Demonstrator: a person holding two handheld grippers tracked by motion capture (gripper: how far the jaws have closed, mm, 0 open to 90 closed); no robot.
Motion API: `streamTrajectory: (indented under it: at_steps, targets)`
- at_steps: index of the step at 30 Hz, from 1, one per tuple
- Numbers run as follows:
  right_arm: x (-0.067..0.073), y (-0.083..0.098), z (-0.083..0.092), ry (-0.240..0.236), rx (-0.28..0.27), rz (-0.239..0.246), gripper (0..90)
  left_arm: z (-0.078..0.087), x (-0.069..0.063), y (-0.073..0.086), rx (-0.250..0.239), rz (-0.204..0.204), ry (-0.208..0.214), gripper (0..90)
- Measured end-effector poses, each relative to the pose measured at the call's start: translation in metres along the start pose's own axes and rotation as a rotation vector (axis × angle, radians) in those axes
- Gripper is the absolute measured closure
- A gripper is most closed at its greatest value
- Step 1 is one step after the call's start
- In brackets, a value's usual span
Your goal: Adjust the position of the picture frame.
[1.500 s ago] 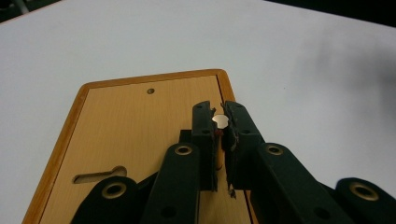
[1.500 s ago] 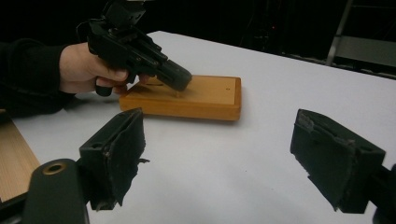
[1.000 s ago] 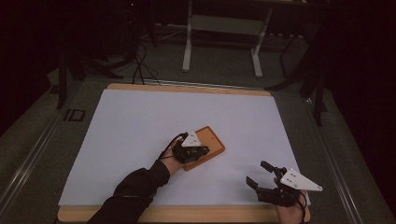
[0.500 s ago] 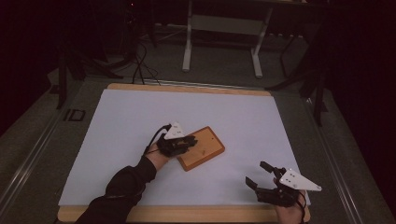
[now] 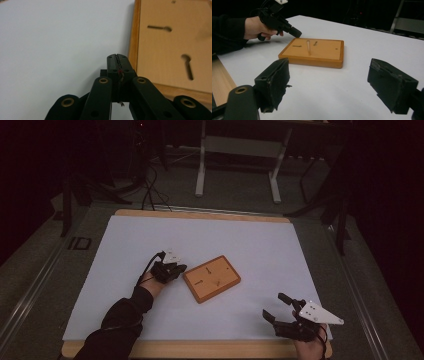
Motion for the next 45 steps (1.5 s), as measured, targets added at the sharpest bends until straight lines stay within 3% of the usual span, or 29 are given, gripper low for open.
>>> streamTrajectory:
  at_steps: [11,16,17,20,24,35,40,41,45]
  targets:
    - [0.001,0.000,0.000,0.000,0.002,0.002,17.3,0.001,-0.005,0.005,0.012,0.012,0.039,90.0]
    - [0.001,0.000,0.000,-0.001,0.002,0.001,17.3,0.003,-0.018,0.009,0.031,-0.009,0.063,90.0]
    - [0.001,0.000,-0.001,0.000,0.003,0.001,17.3,0.004,-0.028,0.011,0.035,-0.025,0.086,90.0]
    - [0.001,0.000,0.000,0.000,0.004,0.005,17.3,0.007,-0.043,0.012,0.038,-0.049,0.117,90.0]
    - [0.001,0.000,0.000,0.001,0.003,0.003,17.3,0.012,-0.055,0.013,0.043,-0.069,0.138,90.0]
    - [0.002,0.001,-0.001,-0.001,0.006,0.002,17.3,0.024,-0.059,0.023,0.053,-0.051,0.173,90.0]
    - [0.002,0.001,-0.003,-0.003,0.010,0.005,17.3,0.024,-0.075,0.022,0.053,-0.075,0.213,90.0]
    - [0.002,0.001,-0.003,-0.003,0.011,0.004,17.3,0.023,-0.086,0.022,0.054,-0.089,0.243,90.0]
    - [0.002,0.001,-0.003,0.000,0.010,0.007,17.4,0.023,-0.104,0.022,0.054,-0.103,0.289,90.0]
Point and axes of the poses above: each handheld gripper's, and its own axes: z roughly backward along the jaws, y roughly out of its underside, x roughly to its left, the point moved 9 cm from there along -z, roughly forward along the jaws, and after that the axes turned 2 degrees about y, right-handed, at the moved point
